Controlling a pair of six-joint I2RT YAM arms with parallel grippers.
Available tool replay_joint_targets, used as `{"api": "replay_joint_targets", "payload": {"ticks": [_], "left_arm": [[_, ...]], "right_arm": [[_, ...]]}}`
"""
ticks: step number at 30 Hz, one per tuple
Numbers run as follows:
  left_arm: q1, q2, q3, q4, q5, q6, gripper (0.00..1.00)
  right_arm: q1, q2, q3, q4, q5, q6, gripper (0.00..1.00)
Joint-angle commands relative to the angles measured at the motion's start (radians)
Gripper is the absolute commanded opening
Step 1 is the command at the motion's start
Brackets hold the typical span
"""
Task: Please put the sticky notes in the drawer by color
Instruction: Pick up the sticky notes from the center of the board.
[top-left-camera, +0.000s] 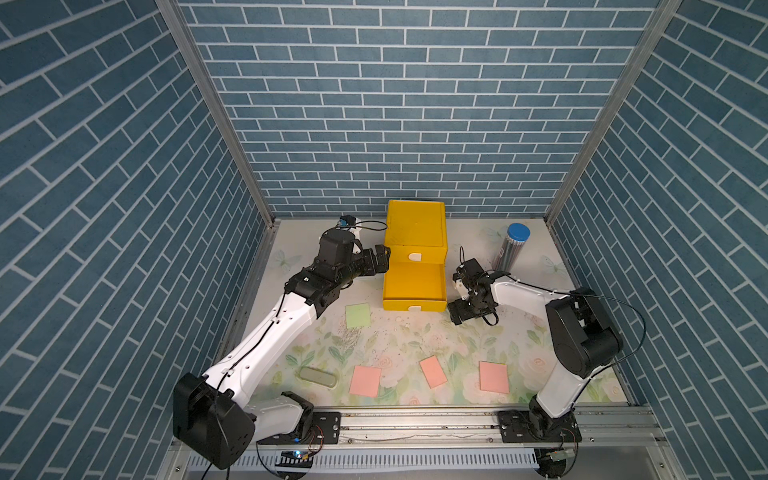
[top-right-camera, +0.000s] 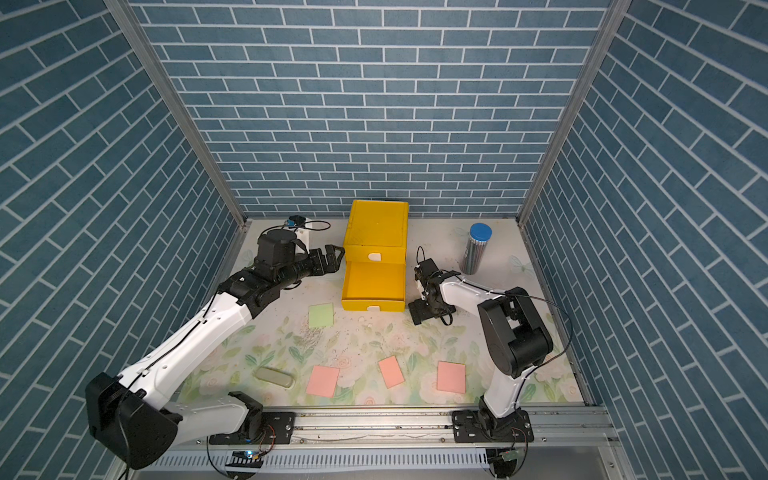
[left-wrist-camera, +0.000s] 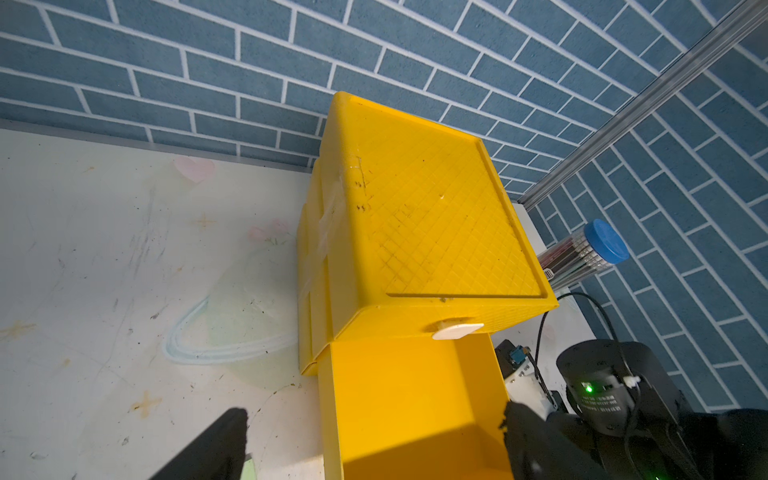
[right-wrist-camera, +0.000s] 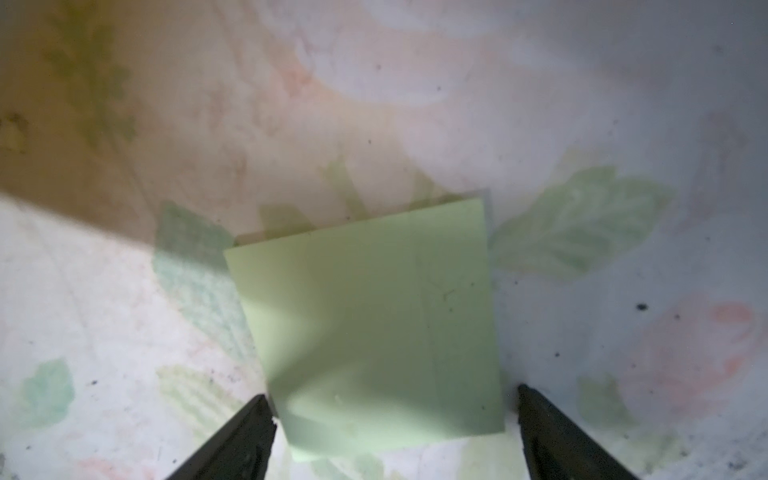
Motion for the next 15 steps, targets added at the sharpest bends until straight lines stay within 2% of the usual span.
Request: {"api": "replay_joint_targets", "payload": {"ticks": [1, 10, 15], "left_arm": [[0.004, -0.028, -0.019, -0.001, -0.002, 0.007, 1.00], [0.005, -0.035, -0.035, 0.002, -0.012, 0.012, 1.00], [0.006, -0.031, -0.031, 0.006, 0.003, 0.010, 1.00]], "right_arm": [[-0.007, 0.059, 0.020, -0.005, 0.011, 0.005, 0.93], [-0.008, 0.089, 0.000, 0.000, -0.029, -0.006, 0.84], [-0.022, 0.101, 0.008, -0.006, -0.027, -0.022, 0.92]]}}
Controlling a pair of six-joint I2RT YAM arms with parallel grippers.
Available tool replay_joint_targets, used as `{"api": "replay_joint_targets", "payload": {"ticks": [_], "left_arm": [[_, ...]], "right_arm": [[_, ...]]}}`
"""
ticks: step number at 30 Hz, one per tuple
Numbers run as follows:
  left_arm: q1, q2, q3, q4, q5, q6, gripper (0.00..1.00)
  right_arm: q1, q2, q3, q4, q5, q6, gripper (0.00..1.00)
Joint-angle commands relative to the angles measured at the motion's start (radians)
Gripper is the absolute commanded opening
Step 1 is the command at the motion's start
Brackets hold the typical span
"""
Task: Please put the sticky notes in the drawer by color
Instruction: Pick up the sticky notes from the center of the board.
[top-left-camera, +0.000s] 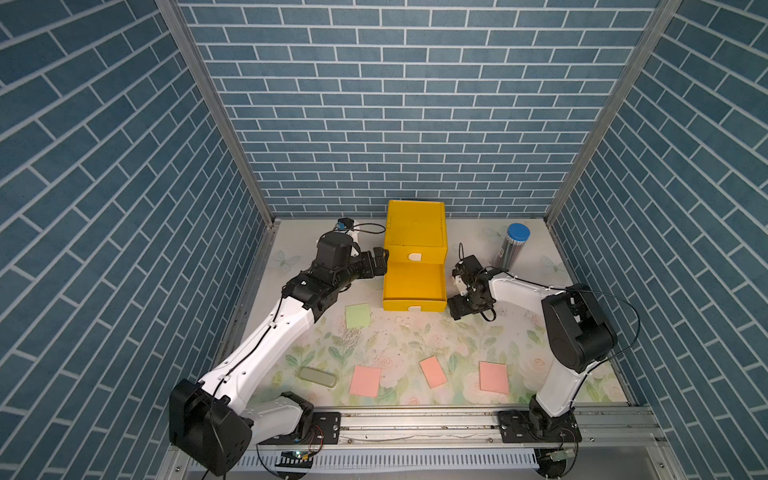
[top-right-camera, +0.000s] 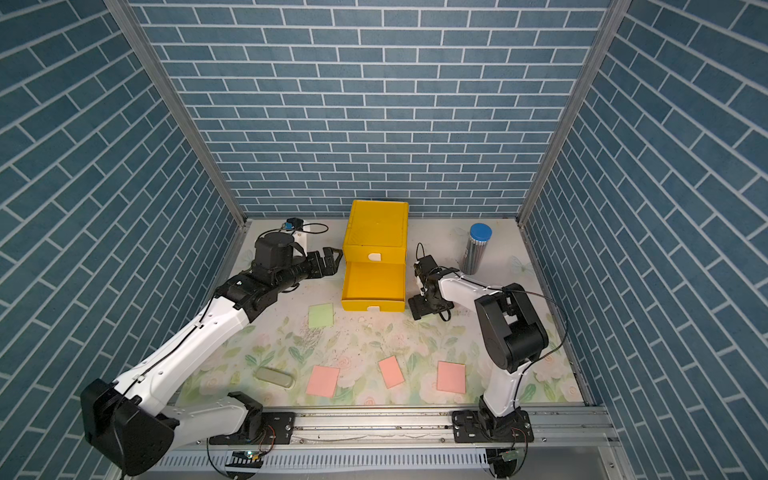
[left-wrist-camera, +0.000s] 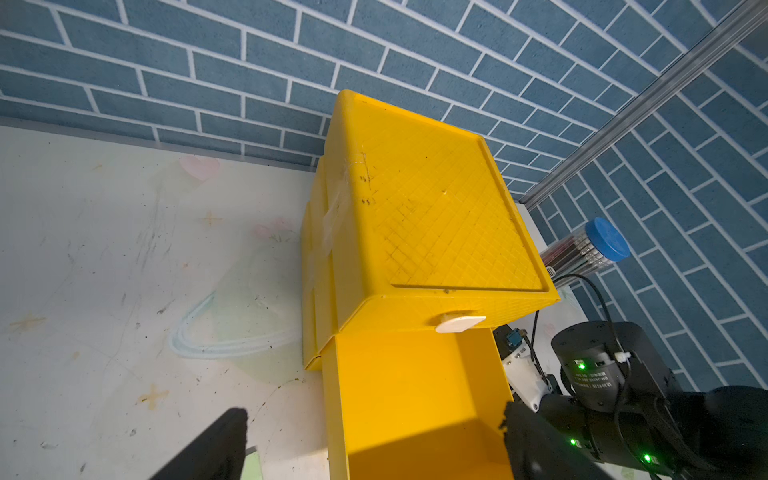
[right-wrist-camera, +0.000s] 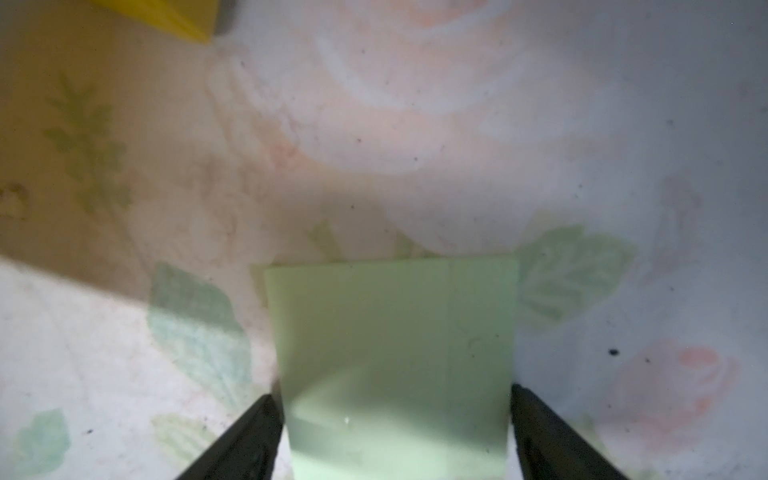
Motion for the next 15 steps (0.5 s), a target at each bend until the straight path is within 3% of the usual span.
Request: {"api": "replay_joint_targets", "payload": {"ticks": [1, 15], "left_arm": [[0.005, -0.007, -0.009, 0.006, 0.009, 0.008, 1.00], [0.006, -0.018, -0.003, -0.006, 0.003, 0.013, 1.00]], "right_arm": [[-0.015, 0.069, -0.018, -0.025, -0.040, -0.017, 0.91], [-0.022, 0.110, -0.022, -0.016, -0.043, -0.028, 0.78]]}}
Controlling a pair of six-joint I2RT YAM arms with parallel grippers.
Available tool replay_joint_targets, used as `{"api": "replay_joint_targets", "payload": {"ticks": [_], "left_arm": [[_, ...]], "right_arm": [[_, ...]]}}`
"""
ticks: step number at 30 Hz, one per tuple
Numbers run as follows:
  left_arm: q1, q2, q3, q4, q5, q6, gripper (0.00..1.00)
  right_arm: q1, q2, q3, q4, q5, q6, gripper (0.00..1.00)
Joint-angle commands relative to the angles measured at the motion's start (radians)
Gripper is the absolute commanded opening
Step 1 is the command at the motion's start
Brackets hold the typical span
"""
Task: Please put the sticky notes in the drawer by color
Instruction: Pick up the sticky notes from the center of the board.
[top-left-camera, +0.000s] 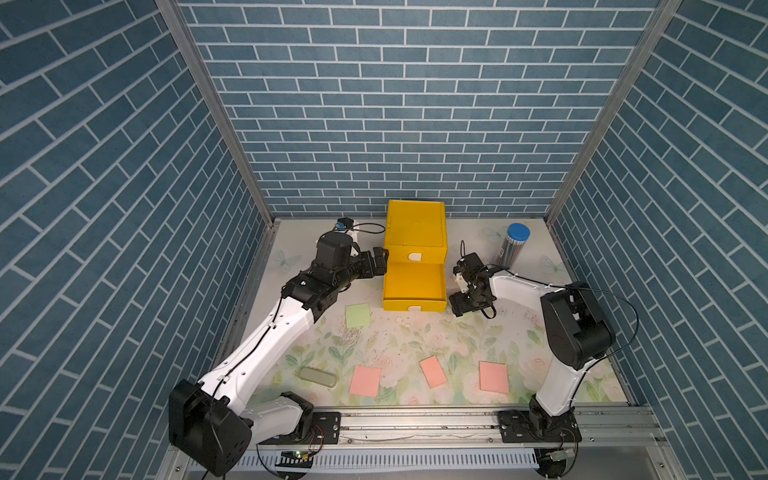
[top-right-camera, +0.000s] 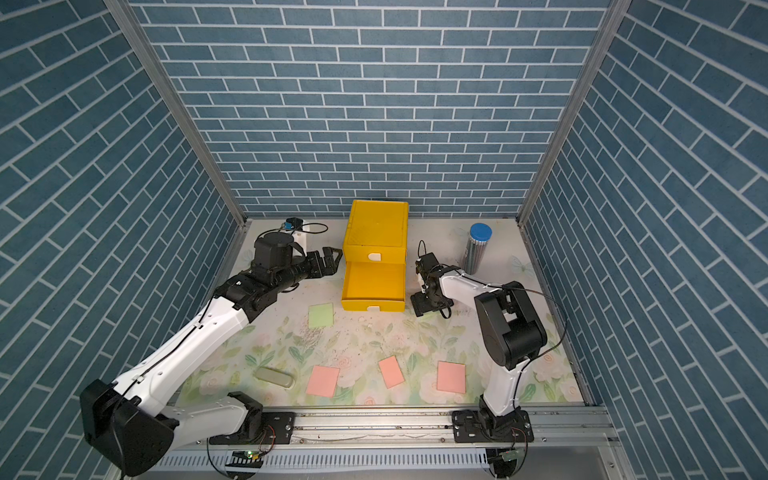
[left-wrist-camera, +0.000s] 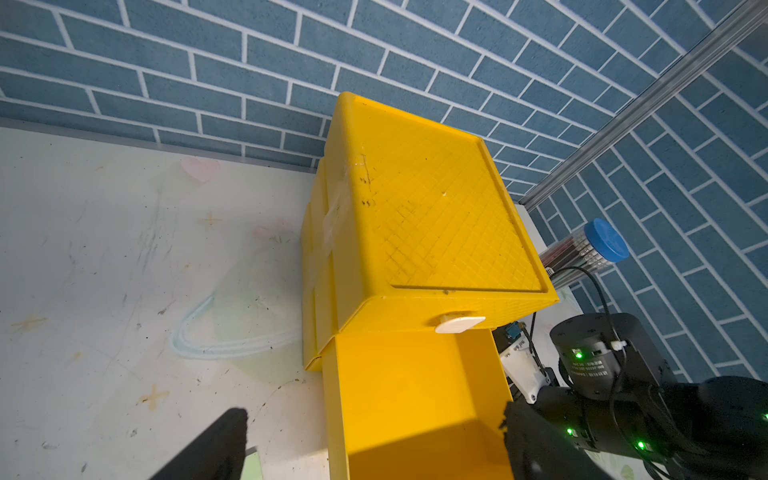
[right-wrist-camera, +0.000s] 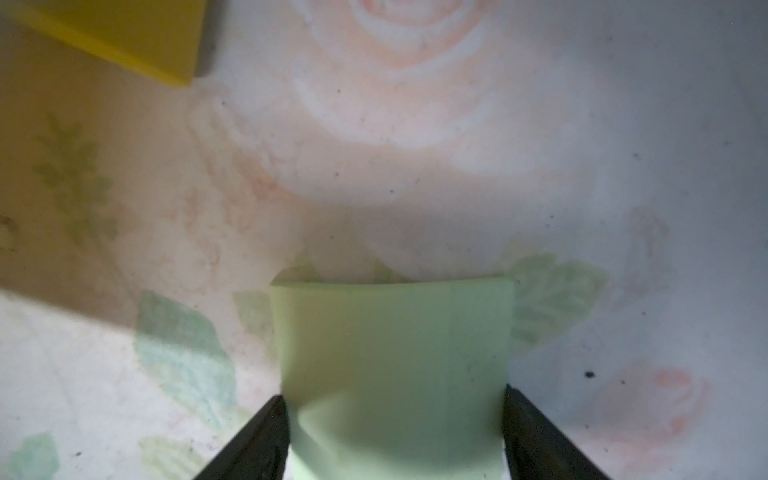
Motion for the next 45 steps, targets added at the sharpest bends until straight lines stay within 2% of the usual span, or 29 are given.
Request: {"api": "replay_joint_targets", "payload": {"ticks": [1, 12, 27, 35, 45], "left_arm": [[0.005, -0.016, -0.005, -0.005, 0.003, 0.013, 1.00], [0.005, -0.019, -0.016, 0.002, 0.008, 0.007, 1.00], [0.005, -0.018, -0.043, 0.017, 0.018, 0.001, 1.00], [0.005, -0.014, -0.043, 0.015, 0.021, 0.003, 1.00], [0.005, -0.004, -0.027, 0.005, 0.014, 0.008, 1.00]], "right_arm": [[-0.003, 0.091, -0.043, -0.026, -0.031, -0.013, 0.76], [-0.003, 0.036, -0.049, -0.012, -0.043, -0.003, 0.70], [-0.002, -0.113, 0.005, -0.050, -0.063, 0.015, 0.70], [-0.002, -0.149, -0.006, -0.084, -0.033, 0.024, 0.69], [-0.003, -0.287, 0.030, -0.178, -0.008, 0.063, 0.69]]}}
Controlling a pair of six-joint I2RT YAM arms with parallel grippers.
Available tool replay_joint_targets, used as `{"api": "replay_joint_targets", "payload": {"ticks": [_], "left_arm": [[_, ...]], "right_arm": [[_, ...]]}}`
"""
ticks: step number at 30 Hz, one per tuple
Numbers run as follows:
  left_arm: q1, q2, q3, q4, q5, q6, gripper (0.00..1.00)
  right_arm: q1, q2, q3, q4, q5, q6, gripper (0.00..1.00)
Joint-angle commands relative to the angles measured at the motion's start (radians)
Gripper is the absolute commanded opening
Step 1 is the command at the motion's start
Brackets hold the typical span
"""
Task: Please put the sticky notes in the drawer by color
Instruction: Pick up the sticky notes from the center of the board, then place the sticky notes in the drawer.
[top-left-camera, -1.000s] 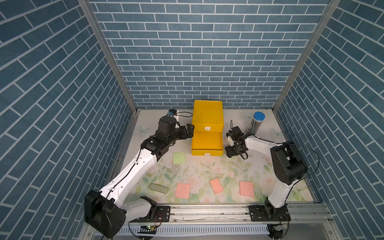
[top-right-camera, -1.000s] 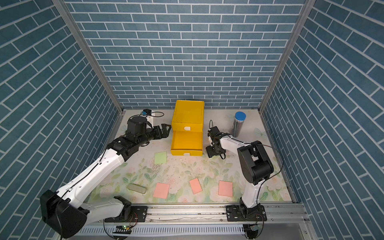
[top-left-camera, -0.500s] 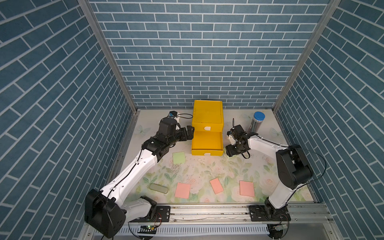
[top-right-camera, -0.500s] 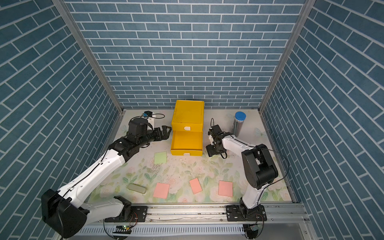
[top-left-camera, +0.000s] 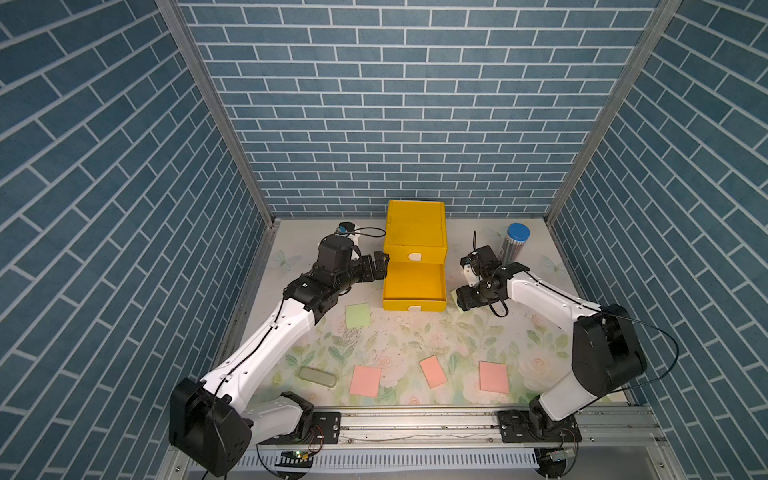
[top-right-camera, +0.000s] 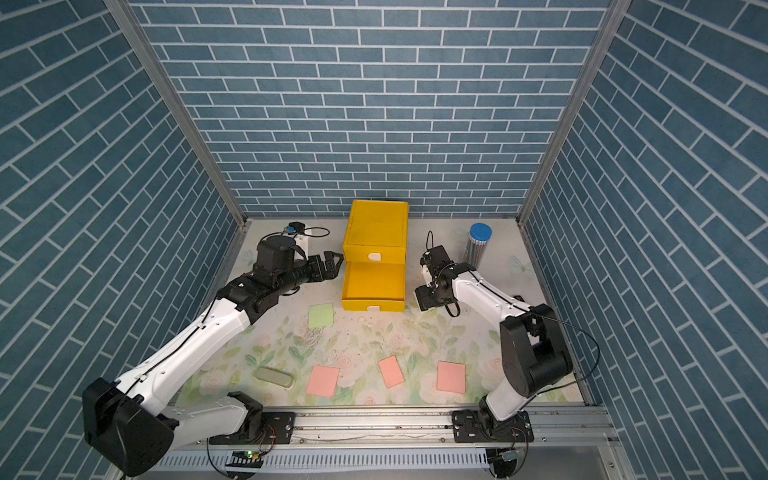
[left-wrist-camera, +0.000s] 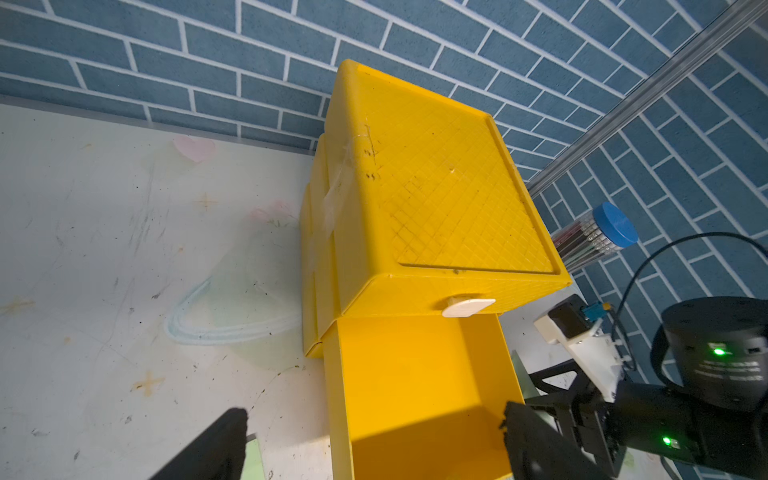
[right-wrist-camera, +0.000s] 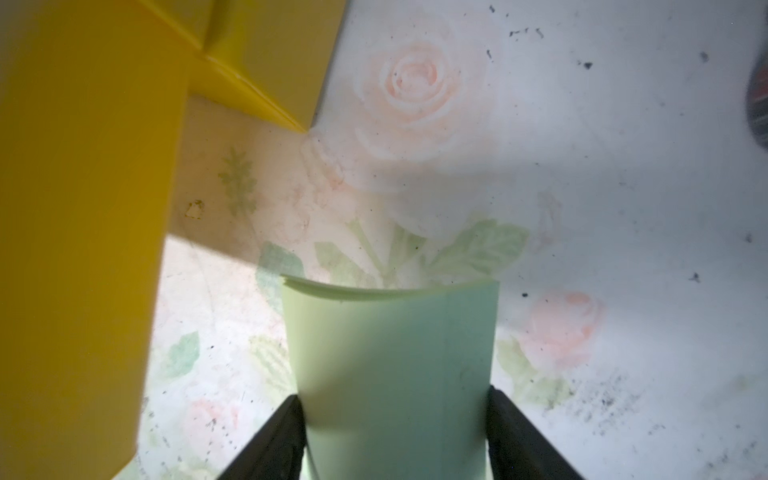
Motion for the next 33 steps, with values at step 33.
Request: {"api": "replay_joint_targets", "payload": {"ticks": [33], "left_arm": [[0.035, -0.129, -0.062, -0.137, -0.107, 0.007, 1.00]], "right_arm": [[0.270, 0.088, 0.361, -0.034, -0.092, 0.144, 0.70]]}}
